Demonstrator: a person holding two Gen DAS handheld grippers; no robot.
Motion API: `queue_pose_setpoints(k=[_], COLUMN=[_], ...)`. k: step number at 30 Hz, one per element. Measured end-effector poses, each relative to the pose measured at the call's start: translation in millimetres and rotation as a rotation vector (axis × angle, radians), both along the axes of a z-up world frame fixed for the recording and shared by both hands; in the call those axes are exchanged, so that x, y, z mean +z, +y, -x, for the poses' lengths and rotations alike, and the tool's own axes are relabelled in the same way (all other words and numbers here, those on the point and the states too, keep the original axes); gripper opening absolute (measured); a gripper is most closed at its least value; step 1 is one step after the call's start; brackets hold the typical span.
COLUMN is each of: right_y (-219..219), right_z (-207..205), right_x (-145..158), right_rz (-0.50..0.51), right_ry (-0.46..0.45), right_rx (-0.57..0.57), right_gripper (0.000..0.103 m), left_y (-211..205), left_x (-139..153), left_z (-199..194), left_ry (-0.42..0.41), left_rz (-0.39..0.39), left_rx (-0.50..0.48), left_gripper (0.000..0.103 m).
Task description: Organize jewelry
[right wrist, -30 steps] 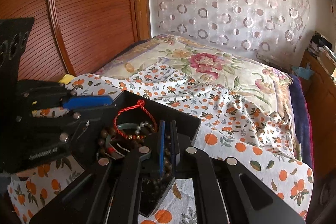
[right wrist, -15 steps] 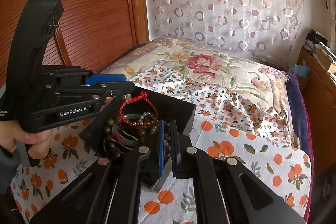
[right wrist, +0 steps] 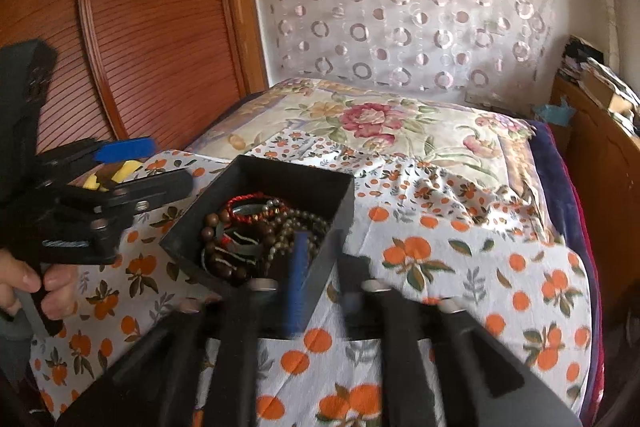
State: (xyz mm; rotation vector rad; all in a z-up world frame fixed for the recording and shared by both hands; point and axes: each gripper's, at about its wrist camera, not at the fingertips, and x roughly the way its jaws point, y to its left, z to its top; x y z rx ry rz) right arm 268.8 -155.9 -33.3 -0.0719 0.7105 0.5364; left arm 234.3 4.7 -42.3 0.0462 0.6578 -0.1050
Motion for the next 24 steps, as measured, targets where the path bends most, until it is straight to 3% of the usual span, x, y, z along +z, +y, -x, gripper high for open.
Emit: queue_pose_setpoints(k=[1, 3, 5, 7, 14, 24], right_y=[-2.6, -7.3, -10.3, -13.2, -16.8, -26.7], right_z=[4.0, 14.1, 24.1, 32.9, 74.0, 151.7], right_x=[-0.4, -2.2, -2.6, -2.9, -7.3, 34.5], right_rz=[-0.006, -0.018, -0.021, -0.027, -0.004, -0.080], right_ry=[-0.005, 0.000, 0.006, 0.008, 0.016, -0.101], right_rx=[-0.008, -0.025, -0.052, -0.063, -0.119, -0.171], right_gripper=[0.062, 0.067, 0.083, 0.091, 0.101, 0.101], left_y=[1.9, 5.4, 8.3, 10.3, 10.7, 1.4], left_x=[-0.2, -0.6, -1.7, -2.7, 10.1, 45.0], left_z=[6.2, 20.5, 34.0, 47.2, 101.8, 164.2], left_ry=[-0.001, 0.005, 0.016, 0.026, 0.004, -0.103], left_rz=[0.003, 0.023, 0.031, 0.036, 0.067, 0.015], left_rx=[0.009, 0.024, 0.038, 0.046, 0.060, 0.092], left_gripper=[0.095, 0.096, 0.096, 0.096, 0.096, 0.096])
